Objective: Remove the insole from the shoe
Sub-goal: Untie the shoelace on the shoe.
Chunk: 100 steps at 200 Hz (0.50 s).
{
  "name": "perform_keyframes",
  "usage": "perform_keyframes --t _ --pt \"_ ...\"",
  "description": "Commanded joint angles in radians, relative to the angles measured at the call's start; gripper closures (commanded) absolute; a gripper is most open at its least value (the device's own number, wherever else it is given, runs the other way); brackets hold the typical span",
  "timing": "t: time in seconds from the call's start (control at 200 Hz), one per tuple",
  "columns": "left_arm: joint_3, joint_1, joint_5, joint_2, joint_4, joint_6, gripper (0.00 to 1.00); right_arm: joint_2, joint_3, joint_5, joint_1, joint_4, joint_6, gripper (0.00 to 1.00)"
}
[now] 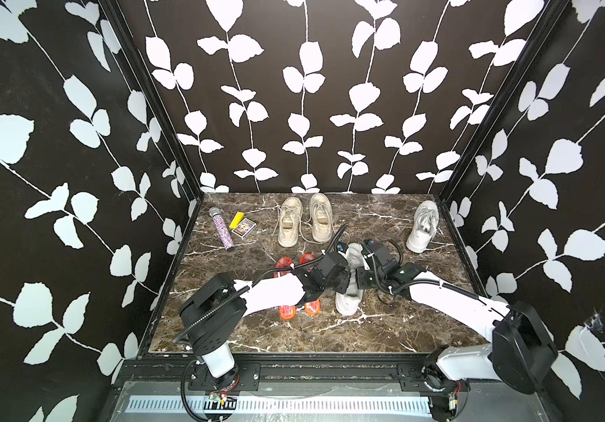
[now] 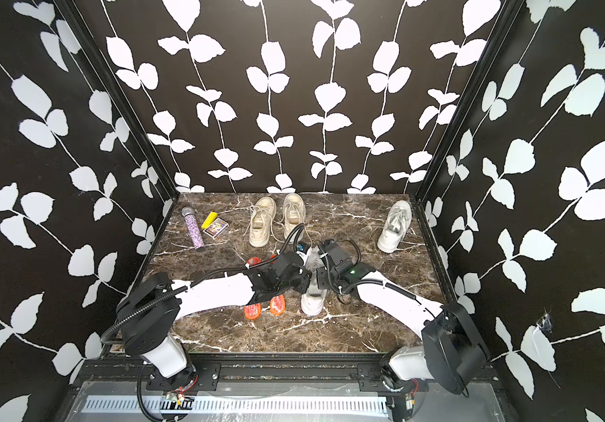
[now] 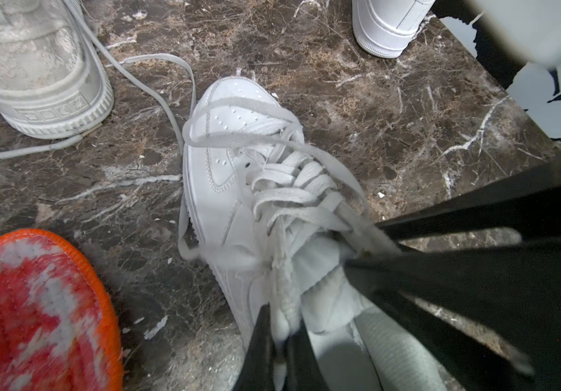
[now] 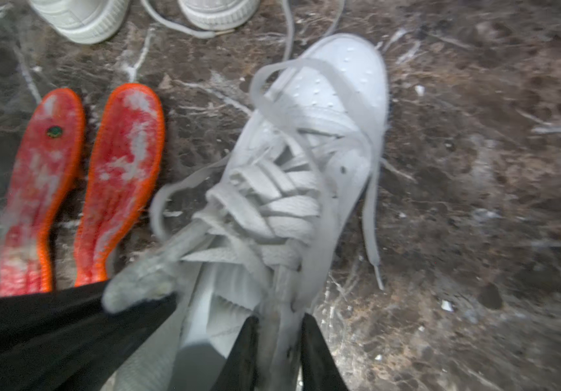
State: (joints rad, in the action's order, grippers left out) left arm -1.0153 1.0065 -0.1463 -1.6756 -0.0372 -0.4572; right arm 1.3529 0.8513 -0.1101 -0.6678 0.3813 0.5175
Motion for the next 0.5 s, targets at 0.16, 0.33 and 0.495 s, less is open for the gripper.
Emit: perform_keyframes --t 0.16,0.33,0.495 --pt "0.106 -0.054 -0.075 0.118 -0.046 -0.090 1.00 -0.056 -0.059 -0.198 0.126 0.146 0.068 0.95" --pt "0.186 -0.107 -0.069 0.150 -0.067 -0.148 1.00 -0.069 -0.103 -0.123 0.227 0.104 0.075 0.99" --pt "0.178 -0.112 -0.042 0.135 -0.080 -0.146 1.00 -0.060 -0.098 -0.060 0.219 0.056 0.046 1.00"
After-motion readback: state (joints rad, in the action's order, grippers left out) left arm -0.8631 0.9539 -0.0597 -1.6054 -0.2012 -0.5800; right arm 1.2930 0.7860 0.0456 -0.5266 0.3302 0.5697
